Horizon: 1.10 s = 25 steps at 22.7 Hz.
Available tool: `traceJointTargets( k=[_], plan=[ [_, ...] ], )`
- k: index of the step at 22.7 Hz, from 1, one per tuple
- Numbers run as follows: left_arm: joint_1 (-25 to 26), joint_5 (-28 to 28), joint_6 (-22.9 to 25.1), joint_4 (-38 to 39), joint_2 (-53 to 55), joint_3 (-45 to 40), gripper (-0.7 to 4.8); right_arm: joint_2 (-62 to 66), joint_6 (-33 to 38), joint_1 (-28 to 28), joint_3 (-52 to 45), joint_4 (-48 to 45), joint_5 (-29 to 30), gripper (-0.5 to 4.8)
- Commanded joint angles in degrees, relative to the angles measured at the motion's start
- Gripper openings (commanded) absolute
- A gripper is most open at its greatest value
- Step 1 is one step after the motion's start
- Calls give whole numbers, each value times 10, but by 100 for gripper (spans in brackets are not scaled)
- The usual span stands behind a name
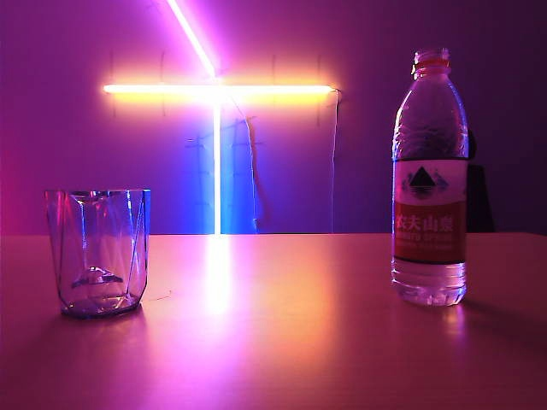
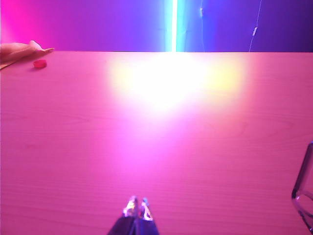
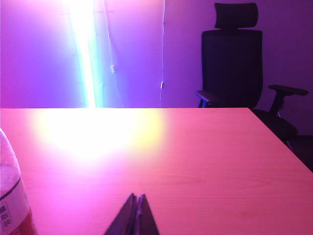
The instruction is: Pick up the mineral water bottle on the table and pour water into the mug until it's half full.
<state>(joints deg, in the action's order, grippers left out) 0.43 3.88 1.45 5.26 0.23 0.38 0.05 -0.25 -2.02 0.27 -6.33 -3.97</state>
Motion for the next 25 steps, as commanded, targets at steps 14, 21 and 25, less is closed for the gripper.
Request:
traceJointTargets(
  k=[14, 21, 25],
  plan=[
    [-174, 4, -2, -6, 9, 1, -2, -1, 154, 0, 8, -37, 77, -9],
    [-384, -2, -2, -5, 55, 1, -2, 2, 225, -10, 85, 103, 185, -9],
    [-435, -1, -2, -4, 54, 1, -2, 12, 178, -71, 91, 168, 195, 158]
  ],
)
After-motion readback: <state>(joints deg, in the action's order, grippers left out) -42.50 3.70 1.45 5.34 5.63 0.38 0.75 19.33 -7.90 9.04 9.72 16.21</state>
